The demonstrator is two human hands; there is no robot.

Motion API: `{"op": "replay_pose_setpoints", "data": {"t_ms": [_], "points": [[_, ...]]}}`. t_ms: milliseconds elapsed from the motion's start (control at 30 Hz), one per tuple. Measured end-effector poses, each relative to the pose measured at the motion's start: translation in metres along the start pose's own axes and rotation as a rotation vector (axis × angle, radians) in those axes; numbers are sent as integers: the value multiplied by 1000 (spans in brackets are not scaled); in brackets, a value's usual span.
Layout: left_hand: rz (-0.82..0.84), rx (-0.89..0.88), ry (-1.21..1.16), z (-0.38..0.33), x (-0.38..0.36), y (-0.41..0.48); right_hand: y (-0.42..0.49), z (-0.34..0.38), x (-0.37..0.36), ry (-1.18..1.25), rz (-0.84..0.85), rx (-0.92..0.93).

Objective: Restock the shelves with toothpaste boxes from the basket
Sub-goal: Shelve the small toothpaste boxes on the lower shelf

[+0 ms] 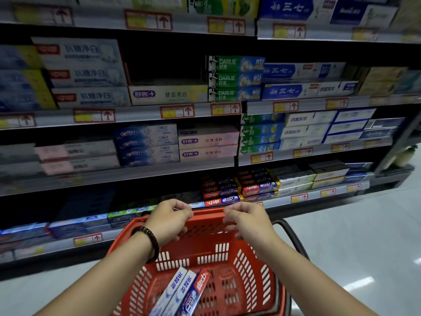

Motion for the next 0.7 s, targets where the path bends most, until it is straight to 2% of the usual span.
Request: {"op": "replay_pose_setpoints", "data": {"t_ms": [400,600,700], "points": [[-30,-14,63,31,10,-13,-16,-14,-3,-73,15,18],[-45,-172,217,28,7,-19,-18,-21,-11,-136,34,14],[-30,-180,240,33,3,-20,-20,-25,-16,-157,59,4]]}}
Point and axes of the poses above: each hand's wrist, its own y-axis towards the middle knuckle, its own x-axis out of the back of the hand, z = x × y, the point moved 10 cm from there along y, towards the middle knuckle, and after that the axes turned 8 degrees about -z, right-handed, at the moved point
